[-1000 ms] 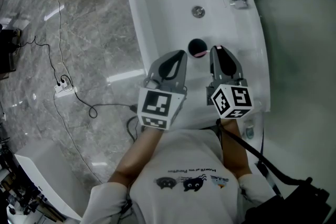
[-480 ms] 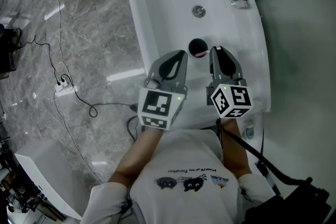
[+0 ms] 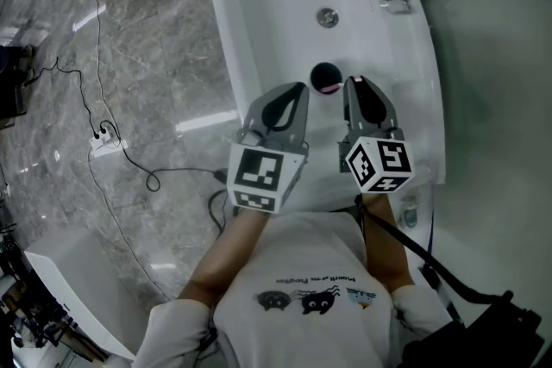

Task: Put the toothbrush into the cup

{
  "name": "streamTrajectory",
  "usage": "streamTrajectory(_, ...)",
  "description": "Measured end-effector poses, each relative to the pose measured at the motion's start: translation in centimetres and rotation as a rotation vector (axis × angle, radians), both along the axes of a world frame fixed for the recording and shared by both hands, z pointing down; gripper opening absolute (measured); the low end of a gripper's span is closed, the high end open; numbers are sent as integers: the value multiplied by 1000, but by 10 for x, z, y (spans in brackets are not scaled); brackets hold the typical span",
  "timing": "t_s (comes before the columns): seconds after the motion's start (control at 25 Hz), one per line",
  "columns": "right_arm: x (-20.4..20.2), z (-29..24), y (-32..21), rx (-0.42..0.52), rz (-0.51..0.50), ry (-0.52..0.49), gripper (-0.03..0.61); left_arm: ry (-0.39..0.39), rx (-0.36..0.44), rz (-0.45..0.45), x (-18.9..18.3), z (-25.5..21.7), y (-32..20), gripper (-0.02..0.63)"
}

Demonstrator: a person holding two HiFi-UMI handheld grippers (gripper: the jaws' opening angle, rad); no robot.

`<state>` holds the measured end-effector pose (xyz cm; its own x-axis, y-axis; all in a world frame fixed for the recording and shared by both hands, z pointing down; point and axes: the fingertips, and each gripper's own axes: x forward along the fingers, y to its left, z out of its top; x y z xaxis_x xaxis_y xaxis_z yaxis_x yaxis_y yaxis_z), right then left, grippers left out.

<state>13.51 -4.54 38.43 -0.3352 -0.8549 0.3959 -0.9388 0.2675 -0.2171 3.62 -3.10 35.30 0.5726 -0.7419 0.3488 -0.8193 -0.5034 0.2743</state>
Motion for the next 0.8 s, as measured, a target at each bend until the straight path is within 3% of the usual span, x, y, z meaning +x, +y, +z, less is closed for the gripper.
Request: streamTrajectory(0.8, -6, 7, 1, -21, -14, 17, 55, 1, -6, -8, -4, 1, 0, 0)
